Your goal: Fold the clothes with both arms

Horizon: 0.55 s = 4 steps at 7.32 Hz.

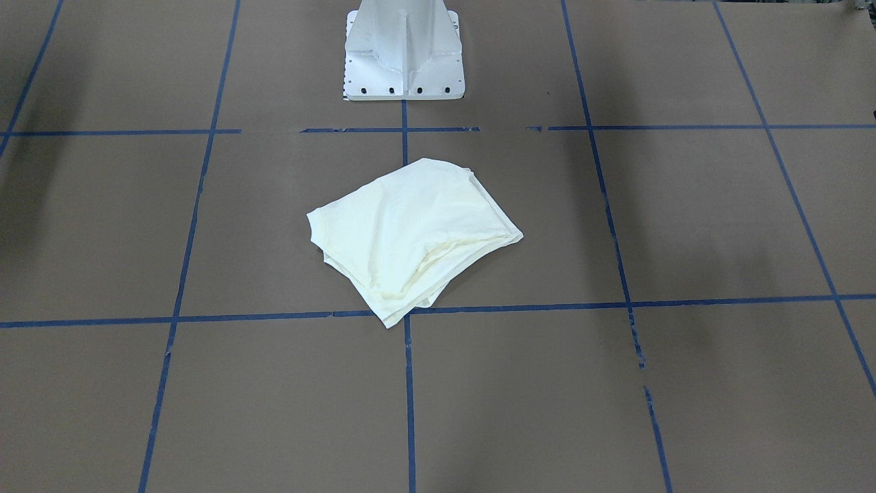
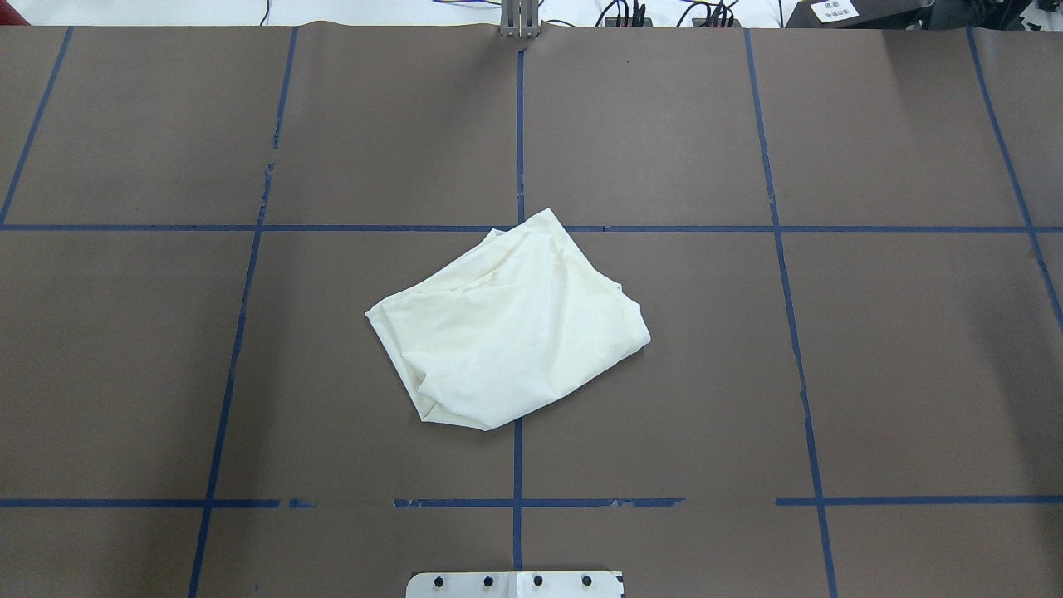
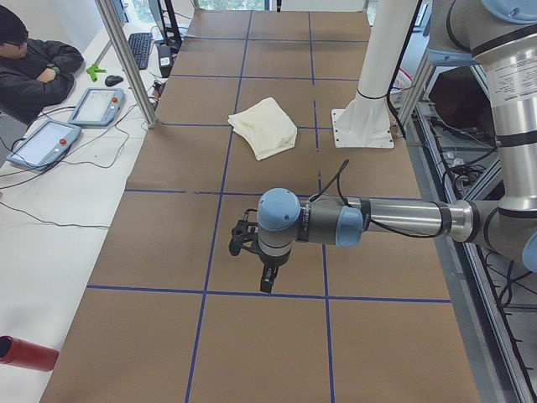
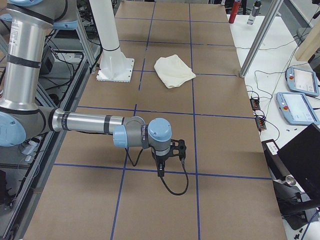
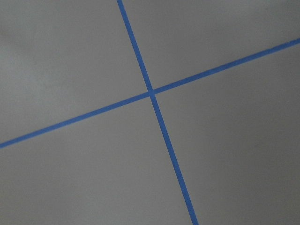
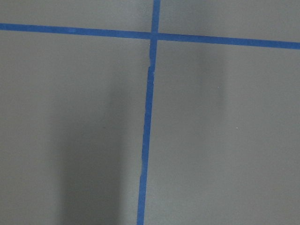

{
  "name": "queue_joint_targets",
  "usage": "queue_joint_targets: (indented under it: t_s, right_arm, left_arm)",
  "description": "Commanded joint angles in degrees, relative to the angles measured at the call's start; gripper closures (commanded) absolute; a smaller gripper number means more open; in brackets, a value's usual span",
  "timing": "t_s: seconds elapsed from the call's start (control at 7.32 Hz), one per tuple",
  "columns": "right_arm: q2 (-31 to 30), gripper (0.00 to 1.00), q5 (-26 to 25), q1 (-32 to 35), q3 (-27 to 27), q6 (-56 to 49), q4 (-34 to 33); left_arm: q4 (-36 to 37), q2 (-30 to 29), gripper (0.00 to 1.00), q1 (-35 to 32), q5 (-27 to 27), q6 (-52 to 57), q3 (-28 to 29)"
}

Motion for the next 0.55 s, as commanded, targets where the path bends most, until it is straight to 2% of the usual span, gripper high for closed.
queue_joint_targets:
  t_s: [0.0,0.41]
  right_arm:
    - [-0.36,0.00,-3.34,-0.06,0.31,-0.18,0.35]
    - [-0.18,0.00,-2.72,-0.06,0.31,-0.19,0.36]
  left_arm:
    - [0.21,0.76,0.00,0.03,-0.29,0.13,-1.05]
    - [1.09,0.14,0.00,0.21,-0.37,0.04,1.22]
